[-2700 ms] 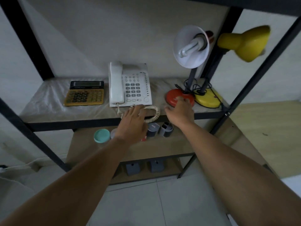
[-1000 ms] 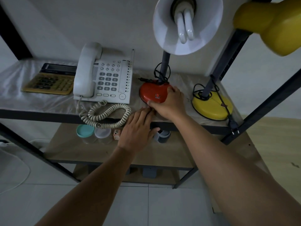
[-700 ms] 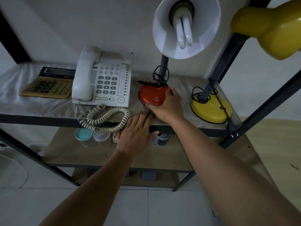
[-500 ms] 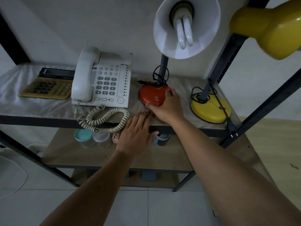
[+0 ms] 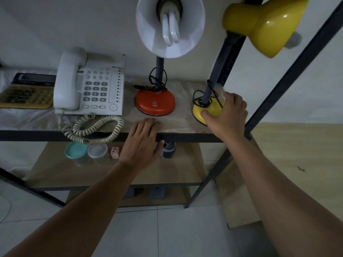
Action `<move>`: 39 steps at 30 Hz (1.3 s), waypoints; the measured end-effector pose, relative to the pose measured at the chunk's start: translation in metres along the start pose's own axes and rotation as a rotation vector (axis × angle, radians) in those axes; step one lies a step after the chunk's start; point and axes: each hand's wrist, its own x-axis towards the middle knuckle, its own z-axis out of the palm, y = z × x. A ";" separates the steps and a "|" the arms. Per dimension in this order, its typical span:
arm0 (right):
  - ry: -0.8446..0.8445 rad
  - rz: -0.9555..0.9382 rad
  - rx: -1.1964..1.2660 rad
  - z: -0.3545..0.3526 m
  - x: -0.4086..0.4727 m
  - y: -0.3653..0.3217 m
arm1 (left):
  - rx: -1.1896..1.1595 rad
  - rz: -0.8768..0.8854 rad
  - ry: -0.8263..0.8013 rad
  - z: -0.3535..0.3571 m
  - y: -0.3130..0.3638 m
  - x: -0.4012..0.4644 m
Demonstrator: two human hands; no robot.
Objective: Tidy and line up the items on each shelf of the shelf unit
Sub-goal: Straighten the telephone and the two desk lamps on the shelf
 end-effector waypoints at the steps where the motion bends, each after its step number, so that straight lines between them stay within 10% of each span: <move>1: -0.091 0.033 -0.024 -0.003 0.004 0.007 | -0.008 0.040 -0.009 0.002 0.006 0.004; 10: -0.441 0.119 -0.052 0.001 0.025 0.025 | 0.015 -0.002 -0.031 0.013 0.021 0.016; 39: -0.259 0.214 -0.064 0.044 0.018 -0.008 | 0.020 -0.043 -0.004 0.021 0.021 0.014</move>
